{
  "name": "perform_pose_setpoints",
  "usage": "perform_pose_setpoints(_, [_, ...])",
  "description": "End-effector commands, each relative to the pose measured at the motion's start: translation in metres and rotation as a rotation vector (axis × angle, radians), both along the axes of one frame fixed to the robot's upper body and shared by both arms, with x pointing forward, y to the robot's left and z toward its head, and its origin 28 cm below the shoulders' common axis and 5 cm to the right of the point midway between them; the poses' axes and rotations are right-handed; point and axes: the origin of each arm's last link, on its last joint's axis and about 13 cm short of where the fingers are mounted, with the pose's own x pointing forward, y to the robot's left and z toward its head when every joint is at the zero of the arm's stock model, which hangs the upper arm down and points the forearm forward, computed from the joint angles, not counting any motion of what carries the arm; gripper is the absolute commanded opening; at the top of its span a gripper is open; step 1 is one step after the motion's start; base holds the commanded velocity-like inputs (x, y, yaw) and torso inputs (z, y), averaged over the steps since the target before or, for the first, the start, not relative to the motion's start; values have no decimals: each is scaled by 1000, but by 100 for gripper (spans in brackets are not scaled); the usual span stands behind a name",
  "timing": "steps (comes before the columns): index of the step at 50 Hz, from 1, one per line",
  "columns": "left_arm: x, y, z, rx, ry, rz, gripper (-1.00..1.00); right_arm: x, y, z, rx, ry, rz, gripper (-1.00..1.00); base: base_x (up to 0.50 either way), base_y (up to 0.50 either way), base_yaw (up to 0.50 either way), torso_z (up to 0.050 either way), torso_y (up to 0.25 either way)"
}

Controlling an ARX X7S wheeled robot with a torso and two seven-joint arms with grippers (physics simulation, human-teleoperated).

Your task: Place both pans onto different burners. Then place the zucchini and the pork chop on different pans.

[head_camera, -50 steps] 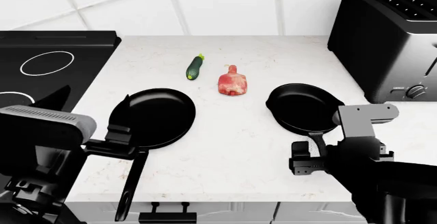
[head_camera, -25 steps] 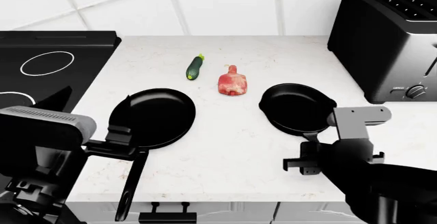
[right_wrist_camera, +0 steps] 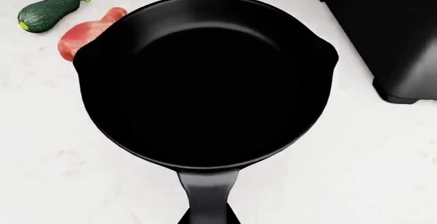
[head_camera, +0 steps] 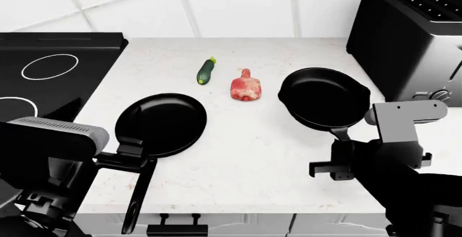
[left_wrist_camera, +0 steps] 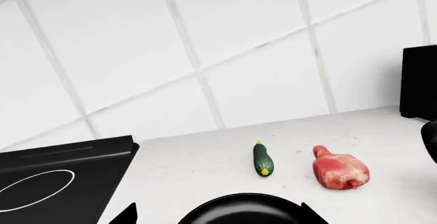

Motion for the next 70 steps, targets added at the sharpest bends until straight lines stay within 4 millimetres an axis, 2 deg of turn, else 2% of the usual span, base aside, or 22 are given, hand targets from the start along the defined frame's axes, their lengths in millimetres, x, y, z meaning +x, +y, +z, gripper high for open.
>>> perform_pose_setpoints(1, [6,-3,-7,-7,62,-12,100,-18,-1,30,-29,-149,-21,-100,0,0,0,0,0])
perform_pose_setpoints(4, [11,-5,-2,-11,104,-26,100,-21,0,31,-29,-158,-12,-100,0,0,0,0,0])
perform_pose_setpoints(13, [25,-14,-10,-39,282,-59,100,-22,1,25,-20,-155,-3,-100,0,0,0,0,2])
perform_pose_setpoints(29, [18,-22,-27,-111,534,57,100,-18,1,19,-14,-140,9,-100,0,0,0,0,1])
perform_pose_setpoints(36, [9,-28,-18,-78,543,53,100,-18,0,15,-5,-137,11,-100,0,0,0,0,1])
perform_pose_setpoints(46, [-2,-30,-14,-58,558,53,100,-18,1,14,-1,-135,21,-100,0,0,0,2,2])
perform_pose_setpoints(57, [4,-35,-11,-66,592,50,100,-19,-1,14,0,-141,15,-100,0,0,0,0,1])
perform_pose_setpoints(70, [-1,-46,-16,-95,617,45,100,-19,-5,10,9,-140,9,-100,0,0,0,1,2])
